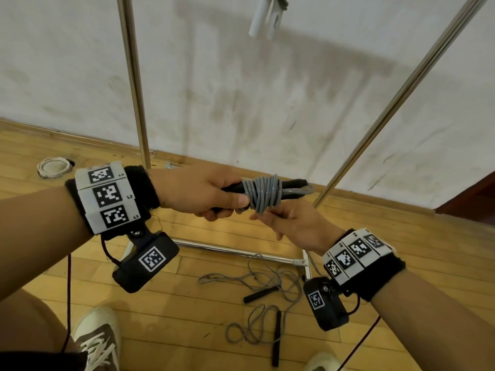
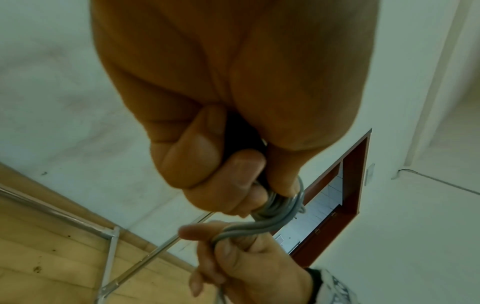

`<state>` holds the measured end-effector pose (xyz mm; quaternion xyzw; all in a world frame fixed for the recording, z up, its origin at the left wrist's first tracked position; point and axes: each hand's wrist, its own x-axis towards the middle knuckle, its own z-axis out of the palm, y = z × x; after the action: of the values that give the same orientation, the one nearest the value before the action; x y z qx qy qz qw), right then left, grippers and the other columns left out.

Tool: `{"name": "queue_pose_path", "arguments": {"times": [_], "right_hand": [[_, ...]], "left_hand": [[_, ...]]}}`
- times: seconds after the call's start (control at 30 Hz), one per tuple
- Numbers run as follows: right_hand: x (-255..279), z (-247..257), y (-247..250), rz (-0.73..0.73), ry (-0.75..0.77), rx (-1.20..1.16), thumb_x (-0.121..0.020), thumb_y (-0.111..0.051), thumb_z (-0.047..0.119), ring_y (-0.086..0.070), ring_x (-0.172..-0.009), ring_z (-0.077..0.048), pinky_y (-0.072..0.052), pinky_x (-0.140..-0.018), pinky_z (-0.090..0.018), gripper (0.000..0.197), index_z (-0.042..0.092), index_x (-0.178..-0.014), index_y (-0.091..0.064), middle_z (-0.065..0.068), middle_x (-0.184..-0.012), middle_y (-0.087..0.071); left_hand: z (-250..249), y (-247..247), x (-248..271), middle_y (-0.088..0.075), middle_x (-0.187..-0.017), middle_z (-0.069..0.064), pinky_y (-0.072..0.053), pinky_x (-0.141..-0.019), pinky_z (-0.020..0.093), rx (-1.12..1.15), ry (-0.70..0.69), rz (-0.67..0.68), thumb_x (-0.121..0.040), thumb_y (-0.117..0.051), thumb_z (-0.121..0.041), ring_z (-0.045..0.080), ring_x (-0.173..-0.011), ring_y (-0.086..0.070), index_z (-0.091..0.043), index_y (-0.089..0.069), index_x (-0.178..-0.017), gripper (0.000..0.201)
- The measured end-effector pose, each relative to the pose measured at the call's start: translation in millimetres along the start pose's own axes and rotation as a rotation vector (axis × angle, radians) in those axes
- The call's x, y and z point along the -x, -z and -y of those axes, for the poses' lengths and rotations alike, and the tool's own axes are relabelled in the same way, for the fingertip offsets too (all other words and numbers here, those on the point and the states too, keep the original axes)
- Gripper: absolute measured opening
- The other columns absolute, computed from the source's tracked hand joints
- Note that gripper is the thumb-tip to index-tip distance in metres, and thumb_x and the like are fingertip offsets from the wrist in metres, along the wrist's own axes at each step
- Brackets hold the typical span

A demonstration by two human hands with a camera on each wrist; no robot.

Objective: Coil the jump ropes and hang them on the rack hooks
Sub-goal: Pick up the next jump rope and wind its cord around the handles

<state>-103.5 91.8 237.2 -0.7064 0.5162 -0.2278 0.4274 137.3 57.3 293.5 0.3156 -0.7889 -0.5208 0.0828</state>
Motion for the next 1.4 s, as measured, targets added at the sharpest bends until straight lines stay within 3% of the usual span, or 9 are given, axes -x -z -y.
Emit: {"name": "queue_pose_path", "arguments": {"times": [0.07,0.2,0.4,0.53,0.67,0.77,0.93,1.17,1.4], "right_hand": [[-1.6,-2.1,-1.6,0.027,-0.020,-0.003,-0.096,-0.059,0.022,-0.062,-0.073,-0.011,-0.052,-0.068,-0.030,0.015,0.029,-0.099,-0.072,0.000,-0.091,-0.071],[-1.4,-9.0,5.1,0.096,-0.031,-0.140,-0.091,-0.059,-0.001,-0.058,-0.054,-0.009,-0.046,-0.048,-0.024,0.030,0.024,-0.076,-0.070,0.007,-0.064,-0.066],[-14.7,-2.7,13.7,-0.020,-0.005,0.533,-0.073,-0.068,0.061,-0.045,-0.055,-0.008,-0.037,-0.055,-0.030,0.046,0.018,-0.063,-0.057,-0.001,-0.059,-0.056],[-16.2,17.3,18.6,-0.018,0.060,0.476,-0.083,-0.073,0.044,-0.045,-0.055,0.000,-0.031,-0.052,-0.017,0.025,0.029,-0.072,-0.055,0.012,-0.062,-0.047],[-19.9,37.9,20.6,-0.028,0.035,0.352,-0.097,-0.056,0.025,-0.050,-0.056,0.006,-0.036,-0.054,-0.012,0.015,0.017,-0.090,-0.067,0.018,-0.062,-0.056],[-19.9,48.3,16.5,0.009,-0.019,0.200,-0.099,-0.050,0.016,-0.043,-0.051,0.000,-0.035,-0.058,-0.024,0.019,0.014,-0.101,-0.069,0.017,-0.056,-0.052],[-19.0,55.2,3.6,-0.090,0.012,-0.109,-0.097,-0.054,0.004,-0.056,-0.059,-0.011,-0.047,-0.057,-0.027,0.014,0.007,-0.108,-0.061,-0.006,-0.079,-0.062],[-16.0,51.9,0.1,-0.169,0.002,-0.274,-0.096,-0.060,0.031,-0.051,-0.047,-0.012,-0.048,-0.043,-0.029,0.024,0.010,-0.085,-0.065,-0.005,-0.063,-0.061],[-10.9,46.6,13.6,-0.155,-0.037,-0.087,-0.071,-0.067,0.062,-0.048,-0.047,-0.002,-0.047,-0.049,-0.021,0.043,0.019,-0.074,-0.075,0.009,-0.054,-0.054]], "left_hand": [[0.1,-2.7,1.1,-0.055,-0.061,-0.007,-0.041,-0.049,0.017,-0.002,0.008,0.042,-0.101,-0.052,-0.029,0.007,-0.049,-0.047,-0.014,-0.059,-0.092,0.019],[-2.5,-11.6,2.0,-0.054,-0.063,-0.008,-0.042,-0.053,0.018,-0.041,0.019,0.170,-0.102,-0.052,-0.026,0.008,-0.052,-0.047,-0.017,-0.058,-0.087,0.019],[2.3,-32.1,-5.2,-0.055,-0.065,-0.006,-0.044,-0.057,0.023,-0.291,0.107,0.266,-0.102,-0.053,-0.031,0.008,-0.056,-0.049,-0.015,-0.054,-0.082,0.025],[11.5,-35.5,-13.9,-0.054,-0.067,-0.002,-0.042,-0.059,0.026,-0.465,0.184,0.255,-0.101,-0.050,-0.039,0.012,-0.057,-0.047,-0.012,-0.056,-0.083,0.033],[24.6,-29.8,-23.5,-0.053,-0.066,0.000,-0.042,-0.059,0.032,-0.502,0.253,0.110,-0.101,-0.049,-0.039,0.015,-0.056,-0.046,-0.014,-0.056,-0.078,0.036],[29.1,-15.9,-26.7,-0.062,-0.072,0.004,-0.049,-0.064,0.040,-0.508,0.285,-0.073,-0.101,-0.048,-0.040,0.018,-0.060,-0.053,-0.012,-0.061,-0.081,0.036],[23.8,4.2,-27.5,-0.063,-0.071,0.006,-0.049,-0.058,0.038,-0.365,0.235,-0.353,-0.101,-0.050,-0.038,0.017,-0.057,-0.054,-0.010,-0.060,-0.085,0.034],[7.8,9.9,-22.4,-0.058,-0.066,0.000,-0.042,-0.048,0.026,-0.052,0.122,-0.507,-0.102,-0.050,-0.033,0.012,-0.051,-0.051,-0.001,-0.061,-0.094,0.035],[1.3,7.5,-6.6,-0.054,-0.063,0.001,-0.035,-0.042,0.020,0.241,-0.024,-0.277,-0.097,-0.058,-0.038,0.013,-0.048,-0.045,-0.007,-0.062,-0.090,0.032]]}}
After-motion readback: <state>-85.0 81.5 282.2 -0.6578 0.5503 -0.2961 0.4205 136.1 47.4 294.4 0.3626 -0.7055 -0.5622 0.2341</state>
